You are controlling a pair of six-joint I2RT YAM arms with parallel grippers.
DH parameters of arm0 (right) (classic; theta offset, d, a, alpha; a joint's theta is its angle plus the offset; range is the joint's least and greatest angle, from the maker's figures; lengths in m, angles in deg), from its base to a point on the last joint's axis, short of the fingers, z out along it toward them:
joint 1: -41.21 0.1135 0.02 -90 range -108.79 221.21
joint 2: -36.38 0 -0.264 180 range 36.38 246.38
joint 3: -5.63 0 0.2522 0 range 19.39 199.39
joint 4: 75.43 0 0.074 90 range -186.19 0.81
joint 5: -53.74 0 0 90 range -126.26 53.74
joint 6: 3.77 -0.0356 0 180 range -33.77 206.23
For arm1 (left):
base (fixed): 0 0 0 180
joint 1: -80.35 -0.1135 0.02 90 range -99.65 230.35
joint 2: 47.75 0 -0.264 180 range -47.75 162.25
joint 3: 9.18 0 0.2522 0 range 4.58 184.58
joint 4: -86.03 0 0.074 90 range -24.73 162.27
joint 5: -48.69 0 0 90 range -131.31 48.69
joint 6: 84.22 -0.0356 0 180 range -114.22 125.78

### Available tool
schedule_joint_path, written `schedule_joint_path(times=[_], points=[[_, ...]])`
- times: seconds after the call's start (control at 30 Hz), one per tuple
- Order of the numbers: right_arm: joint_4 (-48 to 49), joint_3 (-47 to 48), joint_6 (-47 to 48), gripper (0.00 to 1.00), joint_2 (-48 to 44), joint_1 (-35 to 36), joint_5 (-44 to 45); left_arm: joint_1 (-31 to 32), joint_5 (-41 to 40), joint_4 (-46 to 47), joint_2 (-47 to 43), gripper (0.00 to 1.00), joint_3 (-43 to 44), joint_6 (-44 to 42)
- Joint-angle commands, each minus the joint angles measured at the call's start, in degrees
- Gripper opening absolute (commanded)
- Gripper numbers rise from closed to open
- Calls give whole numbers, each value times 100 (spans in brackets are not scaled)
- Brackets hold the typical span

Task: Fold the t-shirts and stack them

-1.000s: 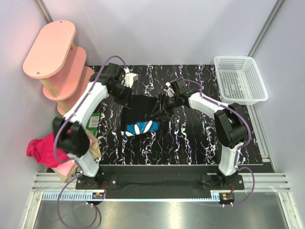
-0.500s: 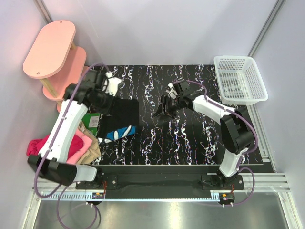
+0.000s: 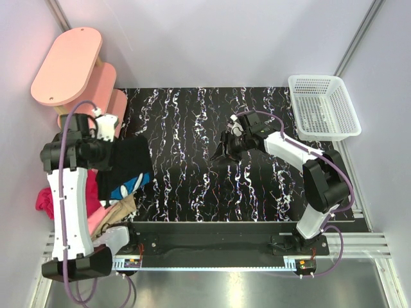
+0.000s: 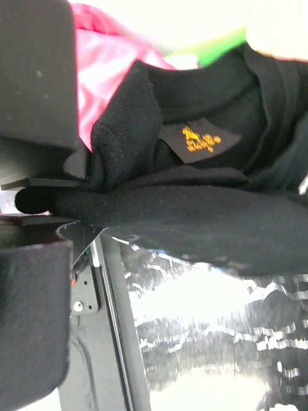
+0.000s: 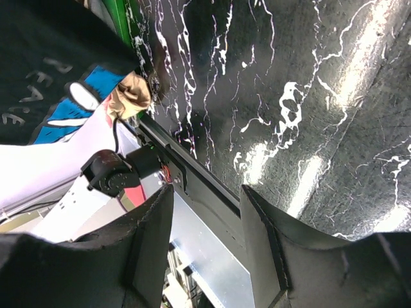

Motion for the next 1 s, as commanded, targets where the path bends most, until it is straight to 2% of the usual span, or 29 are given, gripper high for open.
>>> schedule_joint_path(times=[0.0,0.2,0.4,0.63,0.8,0.97], points=[[9,-30,152,53,-326,-41,-31,-833,422,-271,-330,0,-90,-689],[-53,-65,196,53,-335,-59,-14,-2116,1081,-588,-471,0,-126,-1436],[-97,-57,222,53,-327,-67,-31,-4003,1713,-931,-323,0,-266,-2622],[-167,66,240,53,-247,-76,-40,-5157,1714,-931,-261,0,-994,-3834],[-246,163,275,53,-168,-111,-14,-6482,1688,-869,485,0,-1355,-4818],[-281,242,293,53,-46,-138,-14,-7320,1565,-852,1364,0,-1584,-5471]])
